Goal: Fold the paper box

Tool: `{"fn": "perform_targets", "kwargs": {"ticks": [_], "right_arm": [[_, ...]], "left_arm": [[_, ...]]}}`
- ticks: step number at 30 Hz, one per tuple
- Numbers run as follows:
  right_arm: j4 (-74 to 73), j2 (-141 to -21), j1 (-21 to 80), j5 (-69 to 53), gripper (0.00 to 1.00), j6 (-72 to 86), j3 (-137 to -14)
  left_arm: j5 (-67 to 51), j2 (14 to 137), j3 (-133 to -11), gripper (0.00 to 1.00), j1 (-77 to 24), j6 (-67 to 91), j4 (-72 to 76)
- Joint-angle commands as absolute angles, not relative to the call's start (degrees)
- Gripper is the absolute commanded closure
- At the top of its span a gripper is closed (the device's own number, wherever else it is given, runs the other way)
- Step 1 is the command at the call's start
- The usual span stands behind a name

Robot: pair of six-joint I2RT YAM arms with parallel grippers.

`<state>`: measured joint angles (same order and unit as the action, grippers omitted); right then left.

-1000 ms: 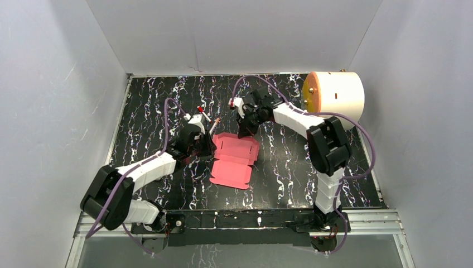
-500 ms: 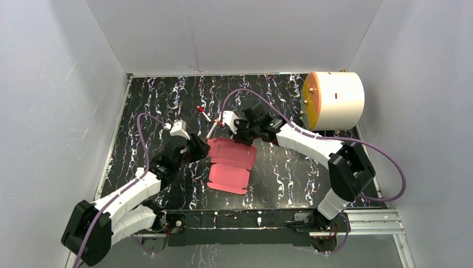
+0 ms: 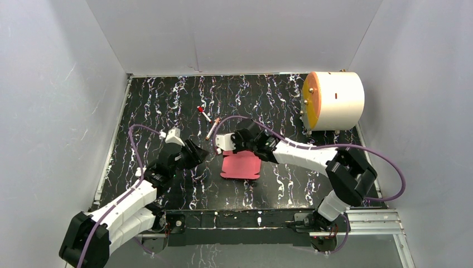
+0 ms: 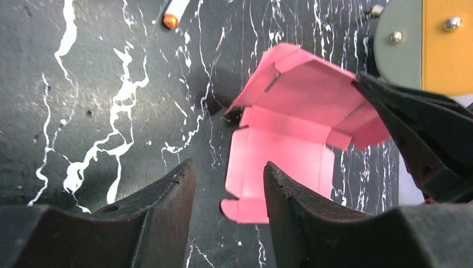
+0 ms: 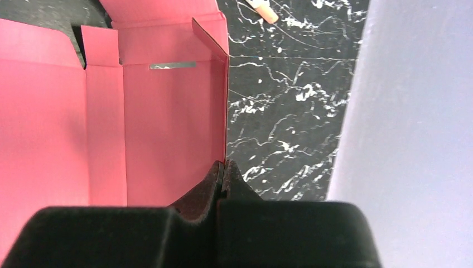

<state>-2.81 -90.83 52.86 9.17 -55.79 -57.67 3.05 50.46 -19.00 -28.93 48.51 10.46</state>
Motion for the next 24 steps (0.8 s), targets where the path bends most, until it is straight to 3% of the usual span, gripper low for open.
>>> {"fn": "perform_targets", "kwargs": {"ticks": [1,12,18,24], "right_arm": [[7.7,-88.8,55.4,16.1,1.0,-65.3,-54.6],[22.5,-85.9,59.6,18.7,1.0,-64.4,-39.7],[26.2,-84.0,63.2,23.0,1.0,-65.4,-36.5],[30.4,-82.7,63.7,22.6,1.0,-67.5,-34.6]], "left_arm": [[-3.1,50.4,-16.5,0.56,-28.7,49.7,13.0],[-2.7,53.5,-16.0,0.57,-28.7,47.2,16.6],[4.1,55.6,-17.0,0.57,-28.5,45.7,20.8],[3.0,63.4,-20.5,0.58,-23.8,45.0,25.3]]}}
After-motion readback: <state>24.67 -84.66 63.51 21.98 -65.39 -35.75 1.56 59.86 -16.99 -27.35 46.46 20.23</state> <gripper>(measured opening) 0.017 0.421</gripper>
